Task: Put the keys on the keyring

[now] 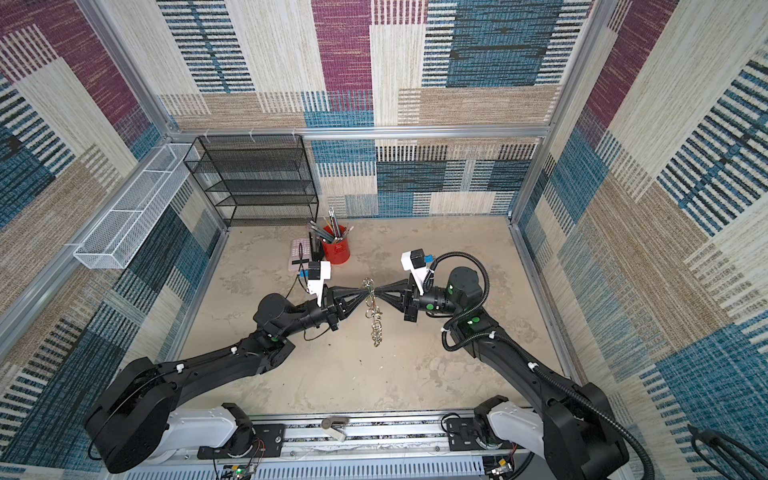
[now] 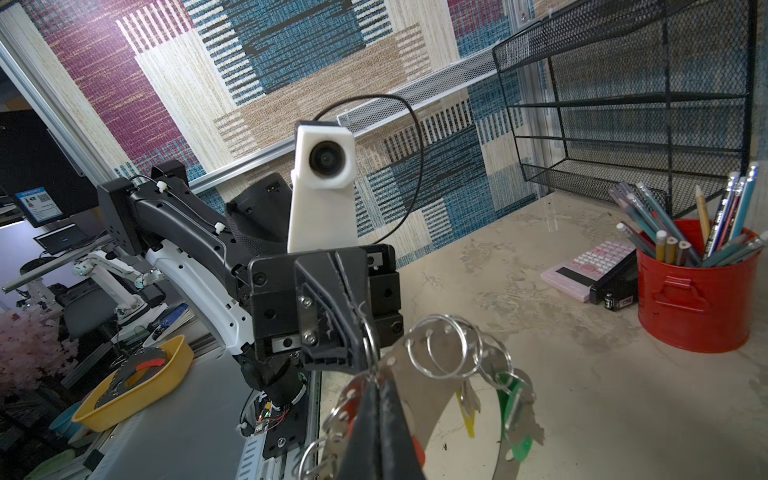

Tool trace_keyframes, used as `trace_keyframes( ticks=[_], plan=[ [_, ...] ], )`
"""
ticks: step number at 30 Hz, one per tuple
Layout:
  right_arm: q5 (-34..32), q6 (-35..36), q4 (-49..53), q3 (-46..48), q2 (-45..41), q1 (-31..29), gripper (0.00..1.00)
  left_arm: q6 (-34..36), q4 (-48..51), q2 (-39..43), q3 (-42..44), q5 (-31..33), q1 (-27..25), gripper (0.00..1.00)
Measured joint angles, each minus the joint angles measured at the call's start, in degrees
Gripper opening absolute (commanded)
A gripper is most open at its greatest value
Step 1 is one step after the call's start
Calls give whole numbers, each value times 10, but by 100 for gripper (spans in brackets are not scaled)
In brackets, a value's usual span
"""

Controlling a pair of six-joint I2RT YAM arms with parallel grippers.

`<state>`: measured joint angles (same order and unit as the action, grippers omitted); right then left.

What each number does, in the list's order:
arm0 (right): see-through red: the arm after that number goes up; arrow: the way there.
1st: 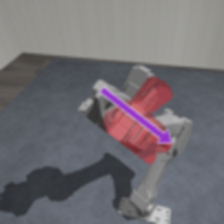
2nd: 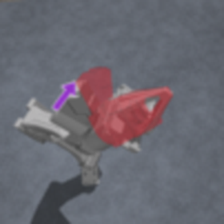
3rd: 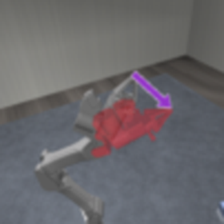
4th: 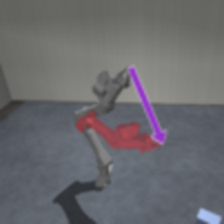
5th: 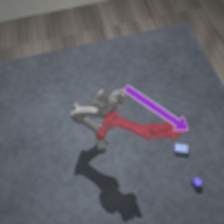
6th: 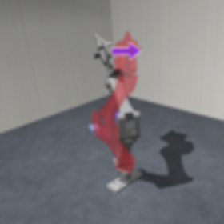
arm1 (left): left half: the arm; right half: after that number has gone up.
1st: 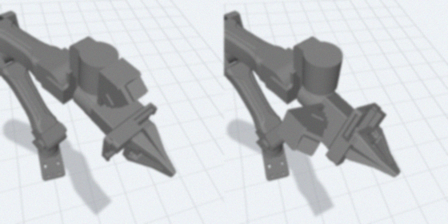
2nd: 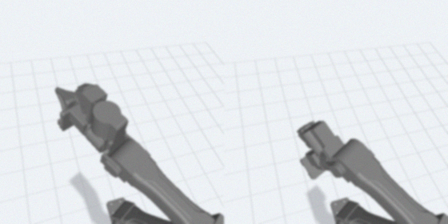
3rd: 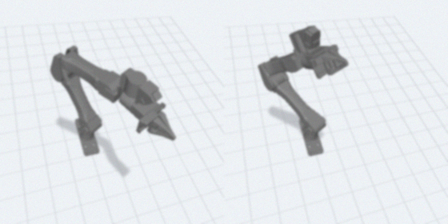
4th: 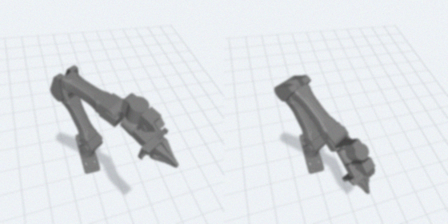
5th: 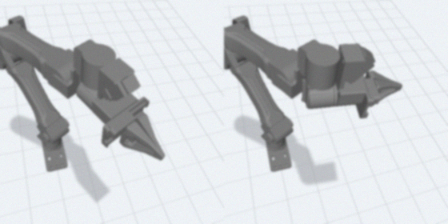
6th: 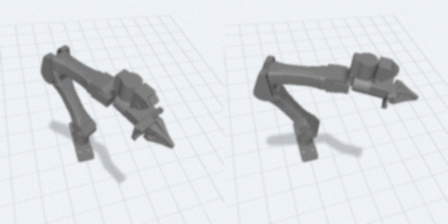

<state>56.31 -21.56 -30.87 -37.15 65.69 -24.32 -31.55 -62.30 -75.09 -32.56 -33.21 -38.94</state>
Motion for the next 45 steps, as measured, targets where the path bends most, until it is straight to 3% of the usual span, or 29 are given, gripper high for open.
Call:
trace_keyframes(
  ticks=[12, 22, 27, 39, 45],
  plan=[
    [17, -9, -44, -13, 52, -2, 0, -15, -26, -18, 0, 16, 3, 0],
    [8, -9, -30, -18, 45, -7, 17, -17, -51, -18, 0, 5, 2, 0],
    [-5, -4, -2, -19, 26, -8, 19, -17, -58, -17, 0, -2, 1, 0],
    [-106, 22, 117, -20, -57, 6, 32, -17, -75, -8, 6, -6, -1, 0],
    [-119, 23, 150, -37, -87, 22, 39, -19, -80, -6, 6, -6, -1, 0]
  ],
)
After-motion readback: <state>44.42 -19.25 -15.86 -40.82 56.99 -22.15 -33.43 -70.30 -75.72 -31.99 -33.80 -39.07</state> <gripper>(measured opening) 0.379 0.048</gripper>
